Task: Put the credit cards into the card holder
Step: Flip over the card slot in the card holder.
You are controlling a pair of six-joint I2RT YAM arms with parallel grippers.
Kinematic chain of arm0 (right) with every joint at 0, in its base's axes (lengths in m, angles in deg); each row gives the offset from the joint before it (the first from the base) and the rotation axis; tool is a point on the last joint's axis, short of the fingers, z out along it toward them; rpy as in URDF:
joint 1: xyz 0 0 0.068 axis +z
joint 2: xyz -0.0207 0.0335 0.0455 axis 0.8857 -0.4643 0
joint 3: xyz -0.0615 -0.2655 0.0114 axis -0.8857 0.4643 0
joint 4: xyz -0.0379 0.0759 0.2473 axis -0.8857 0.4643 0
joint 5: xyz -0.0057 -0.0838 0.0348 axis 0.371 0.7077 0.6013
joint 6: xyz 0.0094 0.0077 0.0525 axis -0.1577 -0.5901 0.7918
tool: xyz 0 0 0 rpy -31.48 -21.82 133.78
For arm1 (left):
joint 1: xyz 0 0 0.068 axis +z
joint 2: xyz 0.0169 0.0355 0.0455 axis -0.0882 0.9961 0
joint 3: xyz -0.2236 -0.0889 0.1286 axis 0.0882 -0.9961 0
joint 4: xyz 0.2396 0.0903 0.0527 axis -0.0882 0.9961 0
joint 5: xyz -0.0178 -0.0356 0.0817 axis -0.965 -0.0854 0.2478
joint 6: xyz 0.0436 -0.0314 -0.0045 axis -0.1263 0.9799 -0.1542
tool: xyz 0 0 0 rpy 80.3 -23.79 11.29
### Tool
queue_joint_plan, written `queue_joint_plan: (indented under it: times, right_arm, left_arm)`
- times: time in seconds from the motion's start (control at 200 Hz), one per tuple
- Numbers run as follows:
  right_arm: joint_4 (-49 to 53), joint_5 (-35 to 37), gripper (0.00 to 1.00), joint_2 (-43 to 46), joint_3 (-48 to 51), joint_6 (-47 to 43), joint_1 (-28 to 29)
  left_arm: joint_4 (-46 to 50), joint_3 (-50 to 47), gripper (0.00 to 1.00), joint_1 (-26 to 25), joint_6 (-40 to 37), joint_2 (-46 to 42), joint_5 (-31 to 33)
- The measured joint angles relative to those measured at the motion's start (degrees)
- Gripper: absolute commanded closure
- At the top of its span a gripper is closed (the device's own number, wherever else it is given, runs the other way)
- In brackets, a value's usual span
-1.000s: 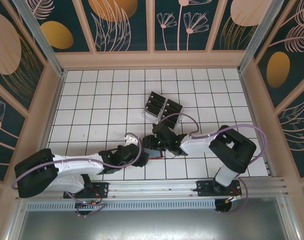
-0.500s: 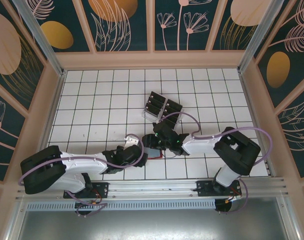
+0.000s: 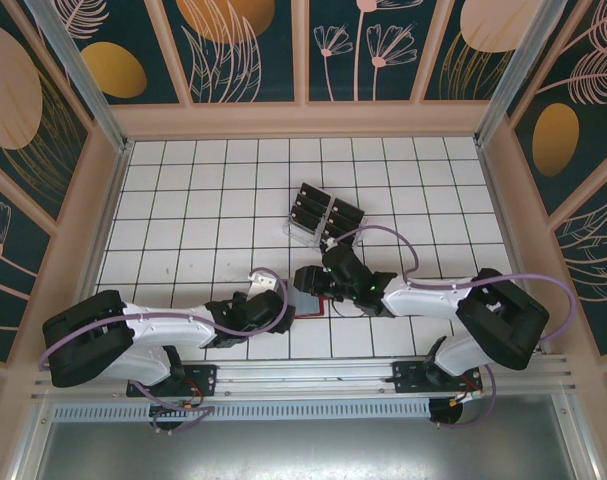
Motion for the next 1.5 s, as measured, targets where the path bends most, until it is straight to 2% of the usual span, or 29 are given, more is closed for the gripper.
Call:
queue_joint_plan:
  times: [0.576, 0.681, 0.896, 1.016, 1.256, 1.501]
  right_arm:
    - [-4.2, -1.6, 0.58, -5.7, 0.2, 1.2, 0.9]
    - [-4.1, -1.8, 0.57, -5.6, -0.6, 1.3, 1.9]
    - [-3.1, -1.8, 0.56, -6.1, -5.4, 1.3, 3.7]
    - [-3.0, -2.0, 0.56, -9.7, -9.6, 1.1, 4.0]
    - [-2.2, -3.5, 0.56, -19.5, -15.2, 0.9, 4.0]
    - [0.5, -4.5, 0.56, -20.4, -17.9, -0.5, 4.0]
  left_arm:
    - [-0.2, -0.3, 0.01, 0.0, 0.8, -0.9, 0.1]
    - [1.8, -1.9, 0.02, 0.0, 2.6, -6.1, 1.1]
    - [8.8, -5.8, 0.02, 0.0, 10.1, -29.1, 6.4]
    - [12.2, -6.4, 0.01, 0.0, 13.1, -36.6, 8.4]
    - [15.8, -7.0, 0.02, 0.0, 15.7, -36.4, 9.2]
    - [16.4, -7.0, 0.02, 0.0, 16.6, -35.8, 9.7]
